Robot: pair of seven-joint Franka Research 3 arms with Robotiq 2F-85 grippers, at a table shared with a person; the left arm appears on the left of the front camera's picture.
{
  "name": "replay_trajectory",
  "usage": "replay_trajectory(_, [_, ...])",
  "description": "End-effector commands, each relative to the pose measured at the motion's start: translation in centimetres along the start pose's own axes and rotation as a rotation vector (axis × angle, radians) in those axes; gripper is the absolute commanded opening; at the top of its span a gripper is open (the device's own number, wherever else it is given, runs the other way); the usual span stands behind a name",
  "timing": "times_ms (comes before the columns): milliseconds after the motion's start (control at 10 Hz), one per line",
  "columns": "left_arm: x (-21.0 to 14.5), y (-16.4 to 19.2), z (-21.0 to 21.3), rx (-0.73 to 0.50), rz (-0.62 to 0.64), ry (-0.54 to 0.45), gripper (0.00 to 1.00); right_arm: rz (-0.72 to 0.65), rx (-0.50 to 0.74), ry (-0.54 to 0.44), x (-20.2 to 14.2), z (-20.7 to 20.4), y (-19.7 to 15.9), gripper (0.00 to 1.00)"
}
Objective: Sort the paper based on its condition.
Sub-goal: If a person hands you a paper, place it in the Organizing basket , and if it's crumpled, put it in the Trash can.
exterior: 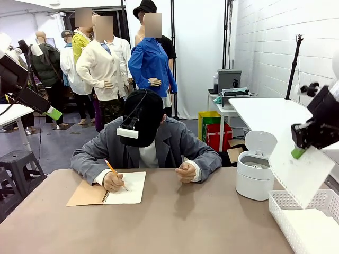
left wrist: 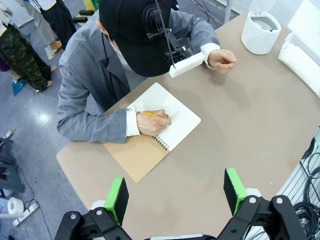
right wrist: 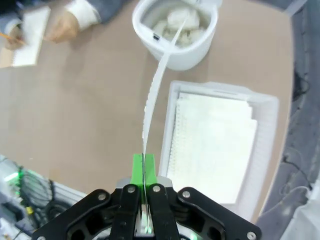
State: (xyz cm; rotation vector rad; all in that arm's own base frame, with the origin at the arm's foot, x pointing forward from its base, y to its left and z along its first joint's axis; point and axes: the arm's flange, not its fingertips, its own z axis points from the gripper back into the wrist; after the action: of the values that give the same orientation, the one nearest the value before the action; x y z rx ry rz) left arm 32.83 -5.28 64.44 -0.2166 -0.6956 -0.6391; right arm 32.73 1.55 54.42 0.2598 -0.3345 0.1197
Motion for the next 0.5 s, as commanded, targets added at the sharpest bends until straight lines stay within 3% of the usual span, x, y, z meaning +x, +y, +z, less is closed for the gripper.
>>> replay_trajectory(0, [0.0,0.0,0.0,0.001,-0.003,0.0,1.0,0.002,-0.049,0.015,-1.2,-2.6,-1.7,0.0])
replay_trajectory(400, [0.0,0.0,0.0,0.001,-0.003,0.0,1.0,-0.016,-0.066,0.084,-3.3,-7.3,-3.2,0.0])
